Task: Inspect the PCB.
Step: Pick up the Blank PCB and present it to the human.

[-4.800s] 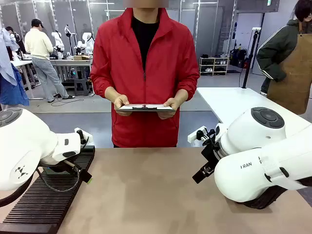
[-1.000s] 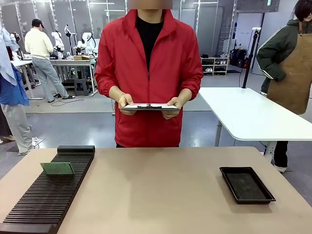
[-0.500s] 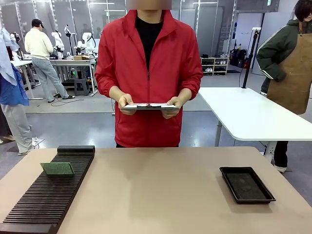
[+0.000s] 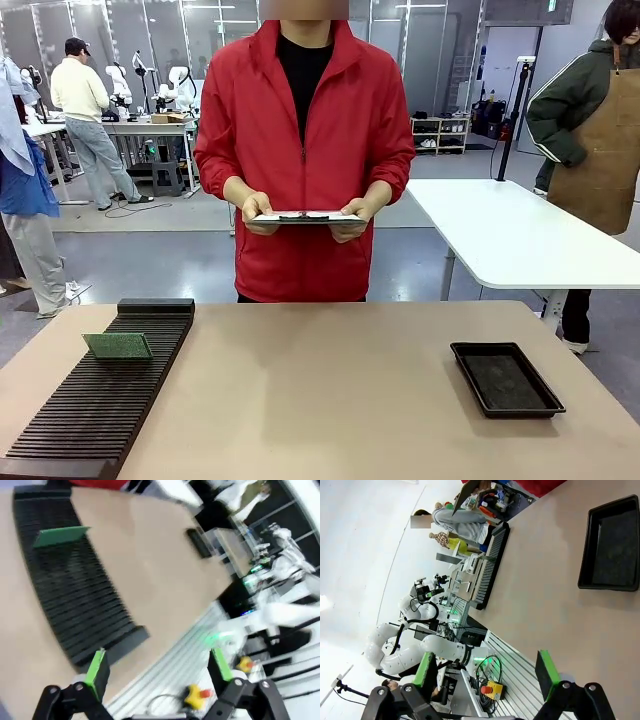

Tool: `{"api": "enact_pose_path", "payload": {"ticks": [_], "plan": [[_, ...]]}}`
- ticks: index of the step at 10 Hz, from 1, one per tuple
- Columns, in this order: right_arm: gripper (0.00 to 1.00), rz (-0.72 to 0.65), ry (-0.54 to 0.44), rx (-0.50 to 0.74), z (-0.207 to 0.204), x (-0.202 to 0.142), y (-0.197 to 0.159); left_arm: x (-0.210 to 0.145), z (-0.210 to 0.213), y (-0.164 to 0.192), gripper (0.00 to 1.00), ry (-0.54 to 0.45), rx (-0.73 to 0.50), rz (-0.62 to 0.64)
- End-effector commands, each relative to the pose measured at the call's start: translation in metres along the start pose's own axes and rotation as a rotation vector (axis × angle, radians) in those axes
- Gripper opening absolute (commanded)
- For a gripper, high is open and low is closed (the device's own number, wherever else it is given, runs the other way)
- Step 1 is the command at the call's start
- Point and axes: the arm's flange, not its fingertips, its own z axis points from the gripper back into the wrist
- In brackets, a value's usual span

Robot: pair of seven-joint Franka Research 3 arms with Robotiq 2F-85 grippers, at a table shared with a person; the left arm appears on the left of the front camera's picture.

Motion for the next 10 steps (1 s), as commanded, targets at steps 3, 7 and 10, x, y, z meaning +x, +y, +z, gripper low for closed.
{"api": "enact_pose_path", "payload": {"ticks": [3, 7, 10], "plan": [[1.0, 0.004, -0.004, 0.009, 0.001, 0.0, 0.002, 0.047, -0.093, -0.01, 1.0, 0.284, 0.472, -0.314], [1.0, 0.004, -0.004, 0.009, 0.001, 0.0, 0.002, 0.072, -0.121, -0.014, 1.0, 0.323, 0.525, -0.393], [1.0, 0.004, -0.004, 0.009, 0.001, 0.0, 0.002, 0.091, -0.122, -0.015, 1.0, 0.338, 0.509, -0.41]]}}
